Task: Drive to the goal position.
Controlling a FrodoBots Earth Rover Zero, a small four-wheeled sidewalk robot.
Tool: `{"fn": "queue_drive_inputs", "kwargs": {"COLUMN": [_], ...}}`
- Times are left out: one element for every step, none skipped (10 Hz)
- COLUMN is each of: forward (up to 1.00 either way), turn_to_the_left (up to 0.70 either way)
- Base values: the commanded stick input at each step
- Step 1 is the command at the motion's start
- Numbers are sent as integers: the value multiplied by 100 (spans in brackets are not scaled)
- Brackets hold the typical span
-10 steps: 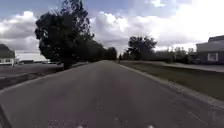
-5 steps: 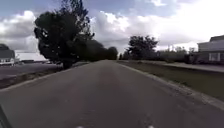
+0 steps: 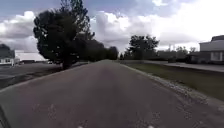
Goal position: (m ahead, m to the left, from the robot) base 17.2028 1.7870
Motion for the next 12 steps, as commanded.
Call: {"fn": "queue_drive_inputs", "kwargs": {"forward": [70, 70, 70, 70, 70, 70, 70, 70, 70, 70, 70, 70], "turn_to_the_left": [0, 0, 0, 0, 0, 0, -16, -35, -35, -35, -23, -5]}}
